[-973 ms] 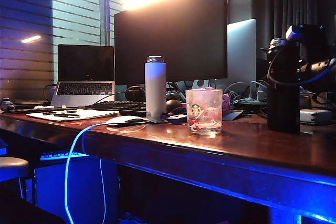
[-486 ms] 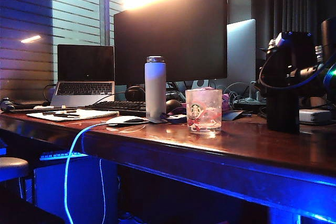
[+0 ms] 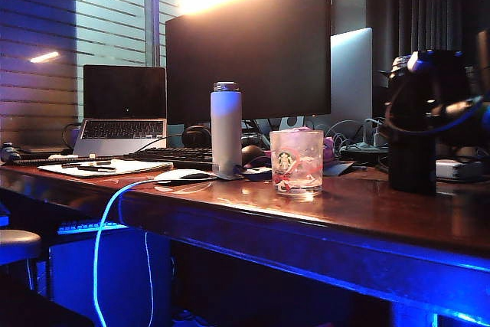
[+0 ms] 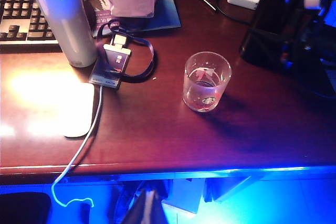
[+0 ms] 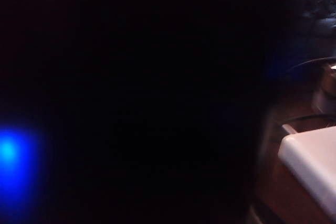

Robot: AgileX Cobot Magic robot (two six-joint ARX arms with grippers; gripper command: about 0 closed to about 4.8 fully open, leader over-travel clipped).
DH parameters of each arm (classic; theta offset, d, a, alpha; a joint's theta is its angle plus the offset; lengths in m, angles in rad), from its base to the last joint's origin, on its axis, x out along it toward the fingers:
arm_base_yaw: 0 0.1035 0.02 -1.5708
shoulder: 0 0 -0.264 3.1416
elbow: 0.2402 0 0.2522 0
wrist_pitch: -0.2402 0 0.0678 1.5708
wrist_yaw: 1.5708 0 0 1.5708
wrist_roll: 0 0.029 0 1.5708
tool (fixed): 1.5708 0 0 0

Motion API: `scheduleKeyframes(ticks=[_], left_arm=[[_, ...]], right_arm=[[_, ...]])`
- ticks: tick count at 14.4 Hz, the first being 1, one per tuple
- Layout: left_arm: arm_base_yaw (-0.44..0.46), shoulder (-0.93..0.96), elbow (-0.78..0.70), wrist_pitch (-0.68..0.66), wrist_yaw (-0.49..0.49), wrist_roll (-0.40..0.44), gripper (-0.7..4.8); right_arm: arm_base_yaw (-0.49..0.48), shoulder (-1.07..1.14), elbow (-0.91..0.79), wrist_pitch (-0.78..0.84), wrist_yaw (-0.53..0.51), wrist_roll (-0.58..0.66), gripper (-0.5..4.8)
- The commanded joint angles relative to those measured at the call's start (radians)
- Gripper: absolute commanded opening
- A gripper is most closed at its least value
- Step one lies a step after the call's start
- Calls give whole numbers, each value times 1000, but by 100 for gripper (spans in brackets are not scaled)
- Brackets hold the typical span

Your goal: Pick up the black thermos, pour a little water from inside into the glass cup, then place the black thermos back on the table.

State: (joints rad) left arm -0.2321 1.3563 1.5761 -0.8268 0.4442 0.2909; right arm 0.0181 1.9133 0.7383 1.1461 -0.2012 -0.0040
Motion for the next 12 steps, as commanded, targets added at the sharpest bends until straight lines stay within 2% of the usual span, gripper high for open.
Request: scheduleKeyframes(ticks=[1, 6, 7, 11, 12], left_arm=[[-1, -3, 2, 13, 5, -3, -2], [-1, -2, 2, 13, 4, -3, -2], [-1, -3, 2, 13, 5, -3, -2], [-1, -2, 2, 13, 5, -3, -2], [-1, -3, 2, 13, 5, -3, -2]], right_arm=[[-4, -7, 3, 53, -3, -4, 479], [-1, -7, 1, 53, -11, 11, 479], [-1, -7, 1, 52, -16, 11, 428], [-2, -7, -1, 50, -41, 11, 19], [-2, -7, -1, 48, -37, 11, 8]])
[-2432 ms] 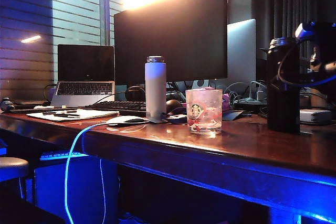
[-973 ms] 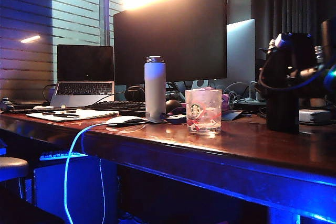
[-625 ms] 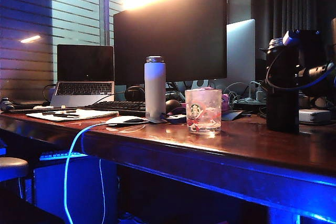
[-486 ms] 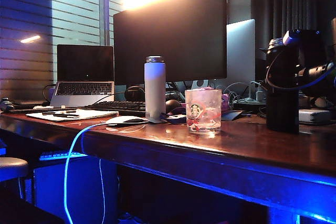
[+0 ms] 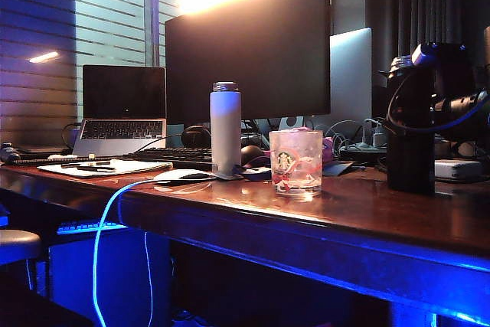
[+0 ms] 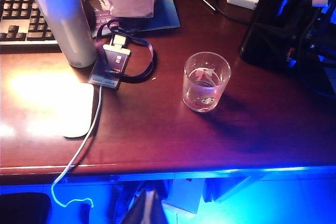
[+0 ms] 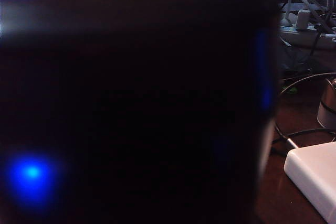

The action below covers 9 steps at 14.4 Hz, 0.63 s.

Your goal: Pick up the black thermos, pour a little water from inside into the glass cup, then place the black thermos back on the table.

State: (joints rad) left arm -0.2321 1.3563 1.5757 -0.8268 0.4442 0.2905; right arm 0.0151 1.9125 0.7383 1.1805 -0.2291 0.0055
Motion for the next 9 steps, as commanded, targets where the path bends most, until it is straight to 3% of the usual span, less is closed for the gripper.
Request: scheduleKeyframes(ticks=[1, 9], left_arm=[[-1, -2, 3, 13, 5, -3, -2], [-1, -2, 3, 13, 4, -3, -2]], right_arm=[[1, -8, -1, 14, -9, 2, 8], [7, -188, -9, -68, -9, -30, 8]])
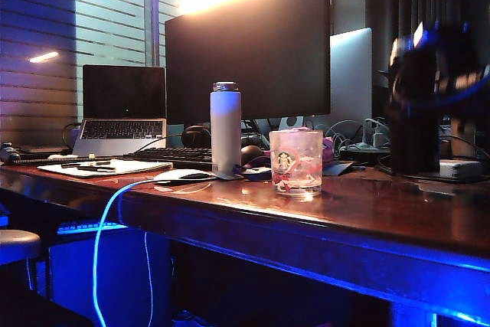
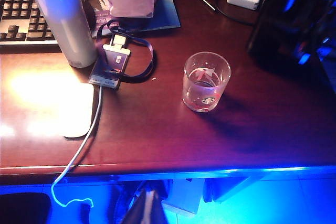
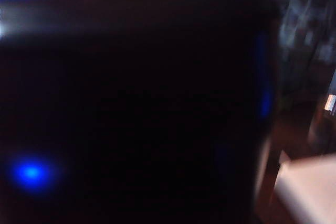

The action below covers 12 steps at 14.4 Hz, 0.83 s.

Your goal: Pick up the black thermos, pour a little water from inside into the glass cup, then place the black thermos back on the table.

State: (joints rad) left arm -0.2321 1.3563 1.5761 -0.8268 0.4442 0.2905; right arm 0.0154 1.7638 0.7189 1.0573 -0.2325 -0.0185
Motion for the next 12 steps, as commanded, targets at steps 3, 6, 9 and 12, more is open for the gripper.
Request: scheduleKeyframes(ticks=[3, 6, 9, 12], left_arm=[[-1, -2, 2, 13, 5, -3, -2], [-1, -2, 2, 13, 5, -3, -2], [-1, -2, 2, 13, 4, -3, -2], [-1, -2, 2, 13, 4, -3, -2]], right_arm=[[50, -68, 12, 9, -3, -18, 8], [146, -68, 14, -55, 135, -121, 8], [204, -68, 21, -116, 242, -177, 8], [204, -67, 130, -306, 280, -226, 8]])
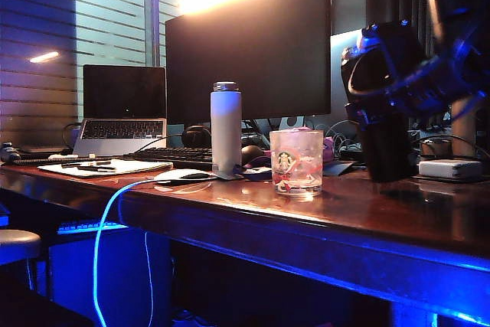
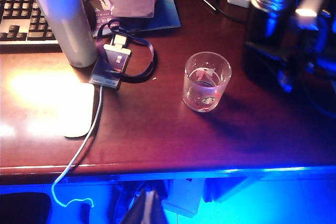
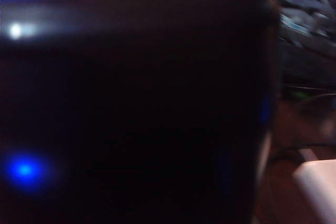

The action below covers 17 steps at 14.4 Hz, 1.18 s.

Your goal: Pick up the black thermos, pour a little water from inside into the glass cup, then place the black thermos back on the table.

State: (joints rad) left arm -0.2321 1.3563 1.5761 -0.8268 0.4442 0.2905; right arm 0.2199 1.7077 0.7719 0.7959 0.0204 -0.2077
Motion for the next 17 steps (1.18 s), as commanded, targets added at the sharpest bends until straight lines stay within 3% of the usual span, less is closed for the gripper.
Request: scheduleKeyframes(ticks=[1, 5, 10, 17], left_arm=[[-1, -3, 2, 13, 4, -3, -2], [-1, -2, 2, 13, 4, -3, -2], [-1, -2, 2, 13, 4, -3, -2], [-1, -2, 2, 13, 4, -3, -2]], right_arm=[[0, -11, 109, -76, 27, -65, 8], [1, -11, 160, -195, 30, -201, 8], [51, -2, 162, -199, 57, -378, 8], [63, 29, 161, -201, 117, -512, 8]])
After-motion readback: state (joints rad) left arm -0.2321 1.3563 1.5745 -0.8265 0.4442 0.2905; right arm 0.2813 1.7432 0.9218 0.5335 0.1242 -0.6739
